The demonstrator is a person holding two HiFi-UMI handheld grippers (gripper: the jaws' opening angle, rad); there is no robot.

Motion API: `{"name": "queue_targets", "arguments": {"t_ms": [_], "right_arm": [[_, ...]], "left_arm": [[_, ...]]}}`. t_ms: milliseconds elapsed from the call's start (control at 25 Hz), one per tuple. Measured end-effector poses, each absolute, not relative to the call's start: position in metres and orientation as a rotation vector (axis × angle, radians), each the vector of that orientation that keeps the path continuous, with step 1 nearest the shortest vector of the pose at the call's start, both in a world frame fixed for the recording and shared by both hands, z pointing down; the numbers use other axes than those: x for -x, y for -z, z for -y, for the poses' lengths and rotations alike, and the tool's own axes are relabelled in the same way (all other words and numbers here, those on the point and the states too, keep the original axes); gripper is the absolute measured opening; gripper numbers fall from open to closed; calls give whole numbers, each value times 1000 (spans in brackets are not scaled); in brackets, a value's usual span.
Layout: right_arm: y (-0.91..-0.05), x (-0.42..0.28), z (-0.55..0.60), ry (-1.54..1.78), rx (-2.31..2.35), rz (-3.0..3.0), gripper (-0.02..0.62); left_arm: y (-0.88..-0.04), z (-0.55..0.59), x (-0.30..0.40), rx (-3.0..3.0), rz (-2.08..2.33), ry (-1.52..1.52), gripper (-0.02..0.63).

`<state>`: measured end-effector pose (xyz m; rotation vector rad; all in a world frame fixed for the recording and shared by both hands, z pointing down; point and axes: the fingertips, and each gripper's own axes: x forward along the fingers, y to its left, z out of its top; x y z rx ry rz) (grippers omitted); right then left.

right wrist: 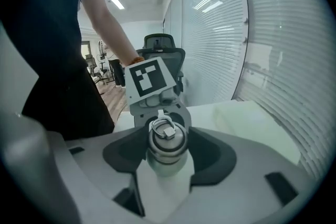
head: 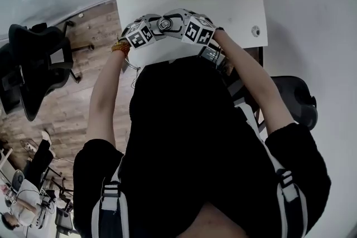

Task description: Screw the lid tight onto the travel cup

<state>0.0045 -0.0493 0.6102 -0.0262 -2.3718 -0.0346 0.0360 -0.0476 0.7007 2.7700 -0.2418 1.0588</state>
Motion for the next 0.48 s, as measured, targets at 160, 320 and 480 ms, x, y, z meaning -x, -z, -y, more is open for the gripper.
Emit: {"name": "queue_targets", "arguments": {"t_ms": [160, 320, 480], "right_arm": [[-613, -5, 48, 55, 37, 2355, 249], [-612, -13, 45, -37, 23, 2330, 299], [-575, -23, 56, -169, -67, 2434, 298]], "left_arm": [[-699, 47, -37, -2768, 238, -1078, 354], [-691, 46, -21, -2687, 462, -930, 353], [-658, 42, 18, -2601, 724, -699, 353]]}}
